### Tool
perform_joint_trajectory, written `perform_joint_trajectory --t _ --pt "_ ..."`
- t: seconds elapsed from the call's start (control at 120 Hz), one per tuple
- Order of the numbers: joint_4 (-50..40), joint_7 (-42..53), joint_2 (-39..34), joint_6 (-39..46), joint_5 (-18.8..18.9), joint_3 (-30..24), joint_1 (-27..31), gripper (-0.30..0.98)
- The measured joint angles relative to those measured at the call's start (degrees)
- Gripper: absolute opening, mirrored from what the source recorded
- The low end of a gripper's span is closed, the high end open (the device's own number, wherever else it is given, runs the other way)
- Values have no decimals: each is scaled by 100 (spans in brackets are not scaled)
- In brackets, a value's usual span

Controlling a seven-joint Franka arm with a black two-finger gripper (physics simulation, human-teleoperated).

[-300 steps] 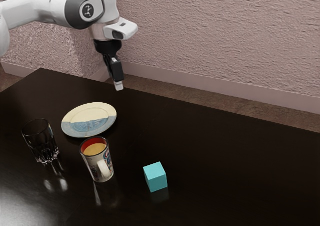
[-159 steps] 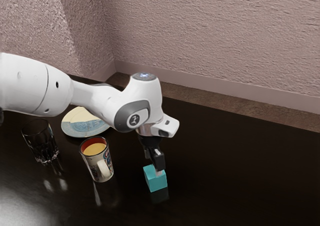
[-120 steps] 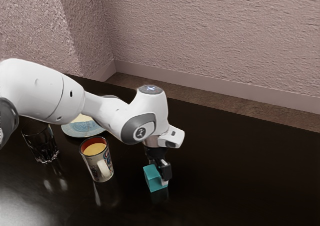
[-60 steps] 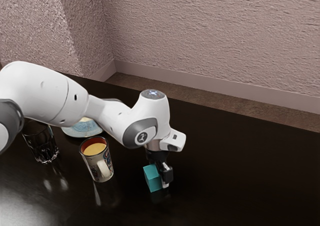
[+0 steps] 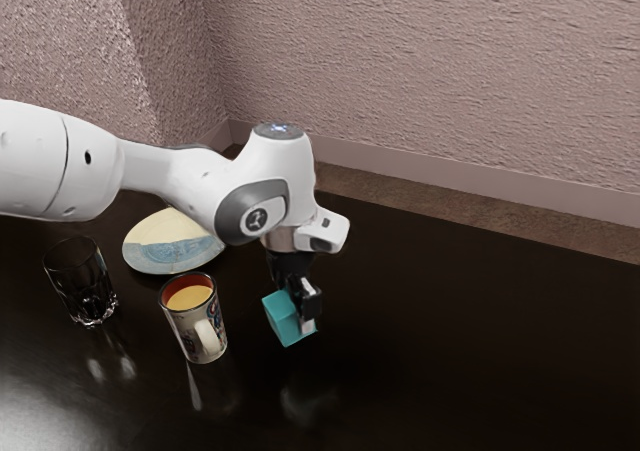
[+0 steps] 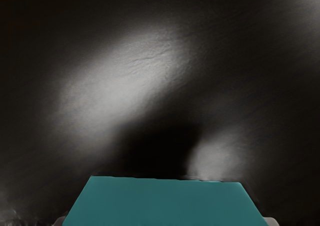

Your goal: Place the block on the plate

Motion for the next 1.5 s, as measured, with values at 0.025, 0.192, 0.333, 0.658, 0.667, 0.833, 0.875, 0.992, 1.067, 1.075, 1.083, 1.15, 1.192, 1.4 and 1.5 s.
perform_joint_trajectory --t 0.025,0.192,0.333,0.658,0.667,0.833,0.875,0.992,1.067,1.075,1.083,1.15,1.192,1.4,1.5 --pt "1 21 -57 -65 0 1 81 33" --pt "104 235 -245 -354 -2 11 553 33" --pt "579 413 -131 -587 -2 37 1043 34" --pt "1809 742 651 -1095 -7 40 2065 34" --pt "1842 748 673 -1101 -7 40 2086 34" --pt "2665 862 1248 -1310 -6 56 2544 33" --pt "2896 890 1419 -1344 -8 91 2626 34" --pt "3459 978 1961 -1410 -15 166 2803 33" --pt "3823 1031 2301 -1433 -23 171 3036 33" --pt "3870 1037 2343 -1435 -23 171 3057 33" --pt "3911 1042 2379 -1438 -23 171 3075 33" --pt "4176 1083 2611 -1450 -29 174 3199 33" --pt "4275 1106 2701 -1452 -34 175 3269 33" --pt "4875 1200 3326 -1420 -80 168 3373 34" --pt "5033 1233 3562 -1405 -102 161 3379 35"
